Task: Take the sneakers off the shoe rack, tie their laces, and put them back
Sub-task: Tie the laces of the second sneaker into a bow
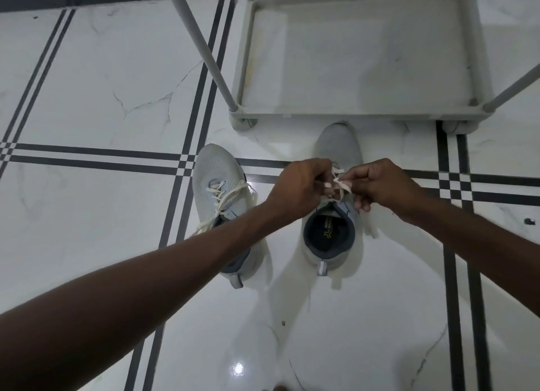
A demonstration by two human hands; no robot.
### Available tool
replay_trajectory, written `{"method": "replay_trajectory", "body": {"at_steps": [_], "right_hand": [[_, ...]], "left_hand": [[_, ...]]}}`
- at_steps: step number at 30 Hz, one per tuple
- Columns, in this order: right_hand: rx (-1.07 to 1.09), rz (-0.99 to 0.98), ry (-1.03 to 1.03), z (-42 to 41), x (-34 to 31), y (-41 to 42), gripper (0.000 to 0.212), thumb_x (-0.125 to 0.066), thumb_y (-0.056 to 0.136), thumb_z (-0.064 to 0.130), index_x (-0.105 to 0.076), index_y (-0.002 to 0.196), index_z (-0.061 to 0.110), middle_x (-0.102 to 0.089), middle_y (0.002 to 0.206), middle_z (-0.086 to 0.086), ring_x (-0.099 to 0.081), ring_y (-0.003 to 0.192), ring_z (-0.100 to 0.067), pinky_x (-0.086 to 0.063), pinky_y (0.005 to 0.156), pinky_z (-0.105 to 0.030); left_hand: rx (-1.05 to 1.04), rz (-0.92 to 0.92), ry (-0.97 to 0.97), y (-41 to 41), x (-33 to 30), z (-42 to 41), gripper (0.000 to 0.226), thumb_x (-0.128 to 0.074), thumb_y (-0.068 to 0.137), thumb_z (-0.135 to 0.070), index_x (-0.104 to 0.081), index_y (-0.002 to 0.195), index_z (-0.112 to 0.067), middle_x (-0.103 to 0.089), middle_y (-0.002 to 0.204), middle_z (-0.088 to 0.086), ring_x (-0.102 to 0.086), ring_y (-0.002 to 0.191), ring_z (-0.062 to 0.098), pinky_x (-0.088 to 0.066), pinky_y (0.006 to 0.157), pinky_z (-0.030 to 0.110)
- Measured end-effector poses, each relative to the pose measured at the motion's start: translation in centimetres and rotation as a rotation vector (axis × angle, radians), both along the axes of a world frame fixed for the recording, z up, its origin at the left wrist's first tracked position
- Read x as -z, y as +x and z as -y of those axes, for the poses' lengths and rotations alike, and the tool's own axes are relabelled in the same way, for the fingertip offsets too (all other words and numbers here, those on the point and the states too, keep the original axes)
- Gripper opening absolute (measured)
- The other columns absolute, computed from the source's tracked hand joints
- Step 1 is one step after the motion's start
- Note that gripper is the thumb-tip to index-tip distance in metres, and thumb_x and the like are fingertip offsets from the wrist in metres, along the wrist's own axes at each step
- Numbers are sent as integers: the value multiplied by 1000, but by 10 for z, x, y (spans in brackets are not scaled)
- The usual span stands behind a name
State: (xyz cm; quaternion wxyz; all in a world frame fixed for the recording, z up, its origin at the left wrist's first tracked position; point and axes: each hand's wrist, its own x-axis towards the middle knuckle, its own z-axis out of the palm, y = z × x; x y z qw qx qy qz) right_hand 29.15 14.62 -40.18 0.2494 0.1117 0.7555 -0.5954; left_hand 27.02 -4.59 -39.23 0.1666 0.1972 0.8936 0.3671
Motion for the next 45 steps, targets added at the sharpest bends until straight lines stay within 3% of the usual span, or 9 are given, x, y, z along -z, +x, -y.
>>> {"method": "replay_trajectory", "body": {"at_steps": [4,13,16,19,25,30,33,38,45], "right_hand": [[-43,-200,494,-33,15,10,18,-68,82,-5,-74,80,12,-68,56,2,-62,39,-6,-46,38,-12],[-296,-534,762,-38,32,17,6,-70,85,13,-72,80,10,-69,66,-7,-60,58,-24,-35,57,-27],[-330,-518,791,-34,30,21,8,-69,83,21,-68,84,13,-67,78,-4,-59,67,-22,-45,60,-32],[-344,-576,857,-30,28,27,12,-71,80,24,-64,87,16,-63,100,-2,-61,74,-24,-48,59,-32],[-344,-545,730,-15,21,27,12,-67,84,19,-55,83,19,-59,80,0,-56,68,-24,-47,58,-39],[-189,-292,429,-8,16,27,7,-63,88,12,-60,88,18,-65,66,0,-64,53,-20,-56,49,-37],[-276,-377,487,-11,18,25,9,-71,84,21,-63,89,21,-62,71,8,-58,62,-8,-45,56,-28],[-423,-501,660,-14,21,17,12,-66,87,22,-59,79,16,-48,72,5,-46,65,-17,-28,53,-19],[-379,-394,514,-13,19,14,25,-53,96,23,-52,71,30,-56,59,9,-50,55,-4,-36,53,-26]], "left_hand": [[-156,225,-10,8,15,55,16,-75,82,-10,-63,71,-12,-75,83,5,-69,80,20,-51,69,31],[-140,371,-67,2,23,70,9,-75,83,-20,-69,83,-13,-75,81,5,-73,81,25,-59,83,48],[-4,397,-117,1,10,56,24,-78,81,-25,-69,102,-17,-75,95,-3,-72,90,15,-57,90,36],[80,344,-182,2,3,42,33,-80,79,-34,-69,107,-21,-76,92,-3,-69,80,9,-50,71,12],[125,157,-269,-2,2,27,5,-67,90,-15,-72,91,-16,-76,72,1,-70,59,10,-53,61,23],[325,-92,-494,-8,2,20,18,-55,87,-8,-69,96,-15,-74,89,6,-66,84,29,-42,63,32],[418,-186,-571,-6,8,19,17,-51,89,-11,-62,102,-14,-72,95,11,-65,88,34,-37,63,34],[435,-172,-536,-9,10,22,25,-47,99,-36,-62,97,-16,-72,89,11,-66,85,34,-40,64,33],[426,-97,-469,-10,10,25,36,-40,103,-38,-63,89,-13,-70,85,8,-64,80,31,-47,67,35]]}}
